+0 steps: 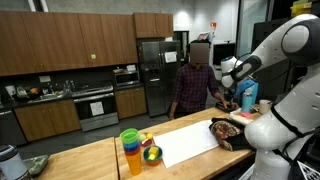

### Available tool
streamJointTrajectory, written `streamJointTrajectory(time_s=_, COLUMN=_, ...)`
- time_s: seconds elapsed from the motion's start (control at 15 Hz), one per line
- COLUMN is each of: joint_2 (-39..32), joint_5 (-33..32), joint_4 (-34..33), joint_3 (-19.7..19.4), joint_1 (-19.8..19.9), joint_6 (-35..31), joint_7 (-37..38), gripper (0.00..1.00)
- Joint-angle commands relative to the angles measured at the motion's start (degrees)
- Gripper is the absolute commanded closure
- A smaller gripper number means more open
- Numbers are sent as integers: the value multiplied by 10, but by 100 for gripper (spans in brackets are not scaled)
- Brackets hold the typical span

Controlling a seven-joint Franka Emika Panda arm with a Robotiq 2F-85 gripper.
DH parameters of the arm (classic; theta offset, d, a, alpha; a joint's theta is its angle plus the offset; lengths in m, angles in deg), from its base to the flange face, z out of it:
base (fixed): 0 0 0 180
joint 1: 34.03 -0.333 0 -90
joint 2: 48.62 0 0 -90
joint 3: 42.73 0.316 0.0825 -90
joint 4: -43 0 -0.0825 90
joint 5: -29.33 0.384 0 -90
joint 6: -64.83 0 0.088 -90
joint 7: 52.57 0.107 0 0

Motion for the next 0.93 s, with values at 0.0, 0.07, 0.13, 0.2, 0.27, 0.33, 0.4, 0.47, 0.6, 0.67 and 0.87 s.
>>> streamJointTrajectory(time_s=0.0, joint_2=9, joint_5=5, joint_4=20, joint_3=-12, joint_1=-16, joint_6=-88, joint_7=-73, gripper=0)
streamJointTrajectory(time_s=0.07, joint_2=8, joint_5=10, joint_4=27, joint_3=-14, joint_1=-20, joint_6=-119, joint_7=-91, gripper=0)
streamJointTrajectory(time_s=0.13, joint_2=3, joint_5=12, joint_4=38, joint_3=-14, joint_1=-25, joint_6=-153, joint_7=-106, gripper=0)
streamJointTrajectory(time_s=0.2, joint_2=2, joint_5=22, joint_4=48, joint_3=-17, joint_1=-33, joint_6=-181, joint_7=-128, gripper=0)
streamJointTrajectory(time_s=0.27, joint_2=-1, joint_5=39, joint_4=55, joint_3=-22, joint_1=-43, joint_6=-199, joint_7=-159, gripper=0)
streamJointTrajectory(time_s=0.33, joint_2=-2, joint_5=27, joint_4=42, joint_3=5, joint_1=-15, joint_6=-167, joint_7=-117, gripper=0)
streamJointTrajectory(time_s=0.4, joint_2=-2, joint_5=37, joint_4=50, joint_3=4, joint_1=-20, joint_6=-183, joint_7=-135, gripper=0)
streamJointTrajectory(time_s=0.47, joint_2=-3, joint_5=42, joint_4=55, joint_3=4, joint_1=-23, joint_6=-190, joint_7=-142, gripper=0)
streamJointTrajectory(time_s=0.6, joint_2=-2, joint_5=42, joint_4=56, joint_3=2, joint_1=-24, joint_6=-193, joint_7=-149, gripper=0)
streamJointTrajectory(time_s=0.67, joint_2=-3, joint_5=42, joint_4=56, joint_3=2, joint_1=-24, joint_6=-193, joint_7=-150, gripper=0)
streamJointTrajectory(time_s=0.87, joint_2=-17, joint_5=184, joint_4=72, joint_3=-58, joint_1=-106, joint_6=-224, joint_7=-282, gripper=0)
